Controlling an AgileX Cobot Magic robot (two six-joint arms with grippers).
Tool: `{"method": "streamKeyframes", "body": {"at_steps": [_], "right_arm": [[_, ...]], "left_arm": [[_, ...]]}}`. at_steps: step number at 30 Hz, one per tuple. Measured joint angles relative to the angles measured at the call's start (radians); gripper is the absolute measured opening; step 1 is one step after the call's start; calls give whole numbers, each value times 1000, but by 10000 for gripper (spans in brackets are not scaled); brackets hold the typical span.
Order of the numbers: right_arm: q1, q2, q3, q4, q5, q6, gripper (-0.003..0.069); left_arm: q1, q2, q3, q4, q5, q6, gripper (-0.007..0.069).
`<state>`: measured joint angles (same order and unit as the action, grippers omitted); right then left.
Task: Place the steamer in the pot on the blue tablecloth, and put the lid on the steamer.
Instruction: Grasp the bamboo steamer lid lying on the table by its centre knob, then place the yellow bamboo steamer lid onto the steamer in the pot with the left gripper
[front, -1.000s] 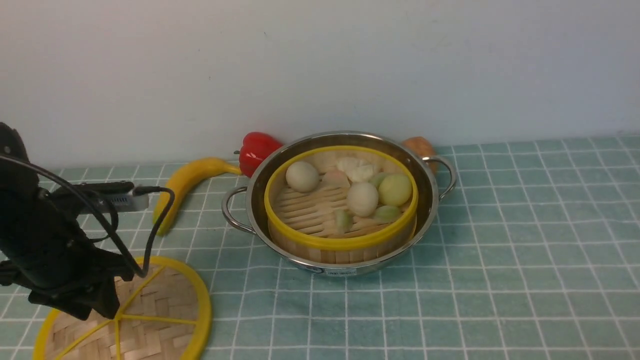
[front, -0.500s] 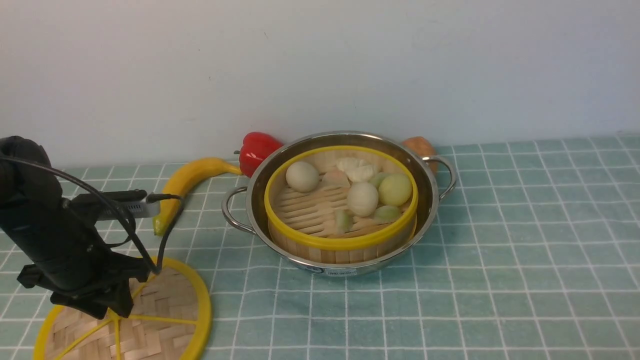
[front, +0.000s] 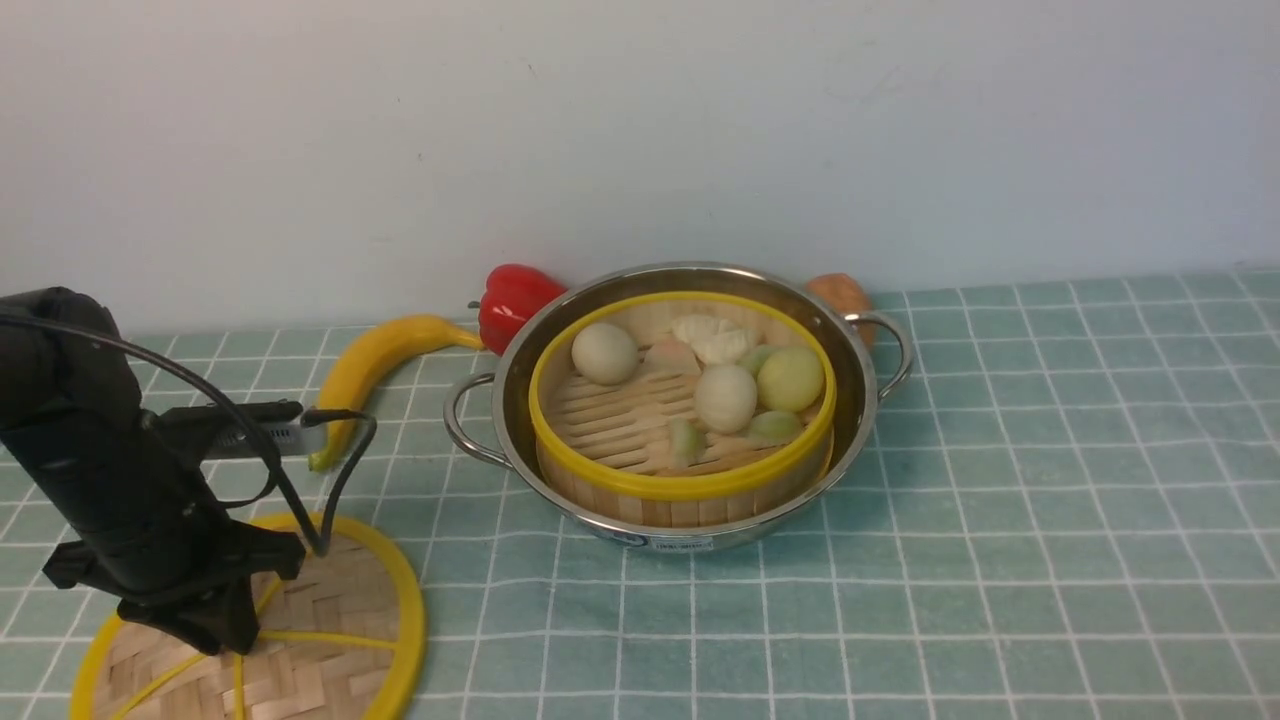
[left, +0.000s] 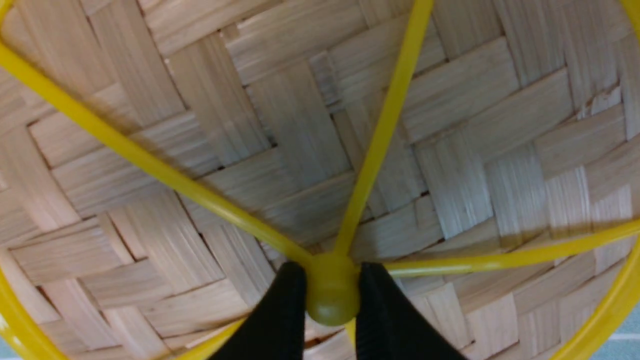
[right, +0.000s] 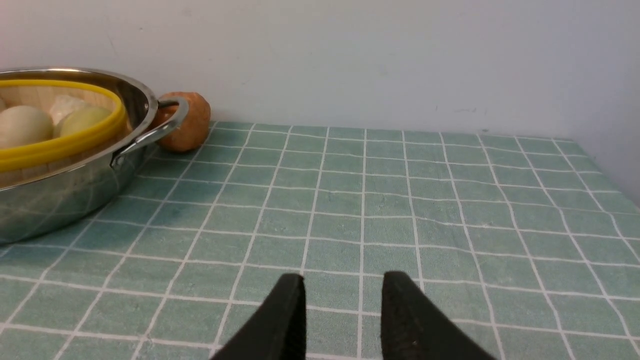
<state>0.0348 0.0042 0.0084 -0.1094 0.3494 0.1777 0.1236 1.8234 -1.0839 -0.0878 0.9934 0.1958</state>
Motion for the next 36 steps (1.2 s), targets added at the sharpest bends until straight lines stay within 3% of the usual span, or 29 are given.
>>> {"method": "streamKeyframes", "body": {"at_steps": [7, 14, 20, 23, 28, 36], "right_arm": [[0, 0, 0, 0, 0, 0, 240], [0, 0, 0, 0, 0, 1, 240], [0, 0, 0, 0, 0, 1, 240], [0, 0, 0, 0, 0, 1, 240], [0, 0, 0, -1, 0, 1, 240], [0, 0, 0, 0, 0, 2, 240]], "left_arm": [[0, -32, -71, 9, 91, 44, 117], [0, -232, -243, -16, 149, 239, 117], [-8, -294, -363, -194, 141, 463, 117], [-80, -277, -413, -308, 105, 599, 117], [-262, -185, -451, -343, 10, 767, 117], [-361, -49, -482, -348, -76, 856, 117]]}}
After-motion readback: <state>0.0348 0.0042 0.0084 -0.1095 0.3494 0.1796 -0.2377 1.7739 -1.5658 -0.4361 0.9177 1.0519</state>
